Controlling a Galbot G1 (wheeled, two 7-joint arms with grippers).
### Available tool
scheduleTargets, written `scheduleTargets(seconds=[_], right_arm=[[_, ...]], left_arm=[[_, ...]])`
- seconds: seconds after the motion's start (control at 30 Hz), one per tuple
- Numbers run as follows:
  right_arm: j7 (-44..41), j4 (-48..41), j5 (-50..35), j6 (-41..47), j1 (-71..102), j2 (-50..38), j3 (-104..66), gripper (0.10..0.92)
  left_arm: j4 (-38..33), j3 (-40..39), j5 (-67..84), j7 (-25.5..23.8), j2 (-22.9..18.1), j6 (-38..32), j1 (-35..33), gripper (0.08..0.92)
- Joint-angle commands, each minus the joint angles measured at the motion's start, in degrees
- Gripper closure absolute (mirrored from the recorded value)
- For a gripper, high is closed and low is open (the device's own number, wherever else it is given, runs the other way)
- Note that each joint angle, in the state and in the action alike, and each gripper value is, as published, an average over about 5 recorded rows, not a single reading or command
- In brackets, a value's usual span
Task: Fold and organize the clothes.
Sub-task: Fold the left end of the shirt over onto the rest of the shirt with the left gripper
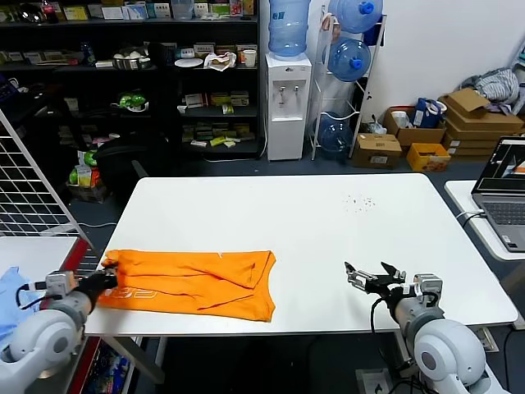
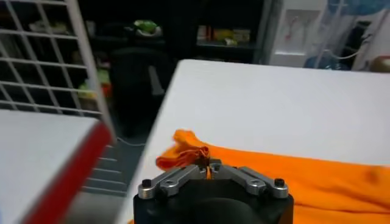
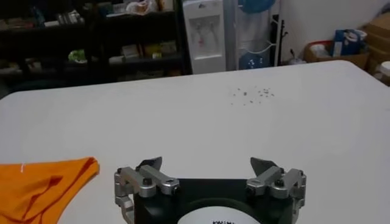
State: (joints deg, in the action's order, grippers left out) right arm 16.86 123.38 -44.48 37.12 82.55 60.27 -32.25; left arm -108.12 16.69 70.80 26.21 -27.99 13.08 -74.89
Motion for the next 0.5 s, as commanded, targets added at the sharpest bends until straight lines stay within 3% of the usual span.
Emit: scheduleTargets(seconds=[0.03, 0.23, 0.5], right_arm=[[0.29, 0.53, 1.53, -0.12, 2.43, 1.73, -2.16, 0.104], [0.33, 1.29, 2.73, -0.34, 5.1, 3.54, -4.43, 0.104], [0.34, 1.13, 2.87, -0.5, 5.37, 3.79, -5.06, 0.104]], left_arm=[[-16.66, -18.2, 13.05, 14.66, -13.91, 3.17, 16.18, 0.89], [-11.14, -28.22, 13.51, 17.47, -22.06, 3.17, 27.46, 0.89], [-11.86, -32.56, 12.61, 20.72, -25.78, 3.17, 29.18, 0.89]])
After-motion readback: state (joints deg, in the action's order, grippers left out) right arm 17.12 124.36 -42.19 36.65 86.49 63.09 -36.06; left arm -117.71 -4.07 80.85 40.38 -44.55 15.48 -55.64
